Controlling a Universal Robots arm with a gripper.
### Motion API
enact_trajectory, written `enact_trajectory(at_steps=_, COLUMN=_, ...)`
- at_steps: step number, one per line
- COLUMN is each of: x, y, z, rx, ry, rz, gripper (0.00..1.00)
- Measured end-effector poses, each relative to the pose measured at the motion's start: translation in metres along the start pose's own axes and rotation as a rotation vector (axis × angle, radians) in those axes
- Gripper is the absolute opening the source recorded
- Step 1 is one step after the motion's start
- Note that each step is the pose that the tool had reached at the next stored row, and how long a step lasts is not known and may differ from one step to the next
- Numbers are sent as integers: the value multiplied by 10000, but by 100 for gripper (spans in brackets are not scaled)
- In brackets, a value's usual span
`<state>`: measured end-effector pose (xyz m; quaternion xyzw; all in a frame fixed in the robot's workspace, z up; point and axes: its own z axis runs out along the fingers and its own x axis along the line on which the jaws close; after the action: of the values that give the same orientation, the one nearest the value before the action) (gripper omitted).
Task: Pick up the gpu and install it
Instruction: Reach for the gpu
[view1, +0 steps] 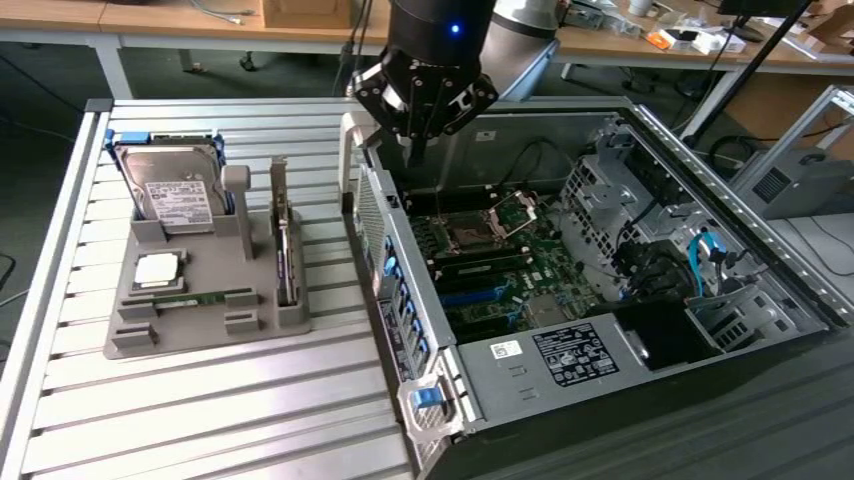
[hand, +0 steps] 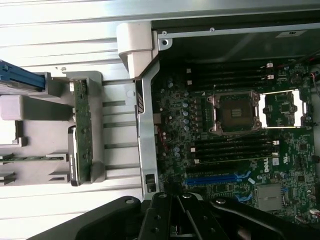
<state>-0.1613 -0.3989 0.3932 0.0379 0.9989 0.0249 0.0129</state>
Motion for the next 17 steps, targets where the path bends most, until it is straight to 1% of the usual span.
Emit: enact_trajectory(at_steps=17, x=70, y=-5, z=1, rx=-1, ry=-1, rz=1, gripper=11)
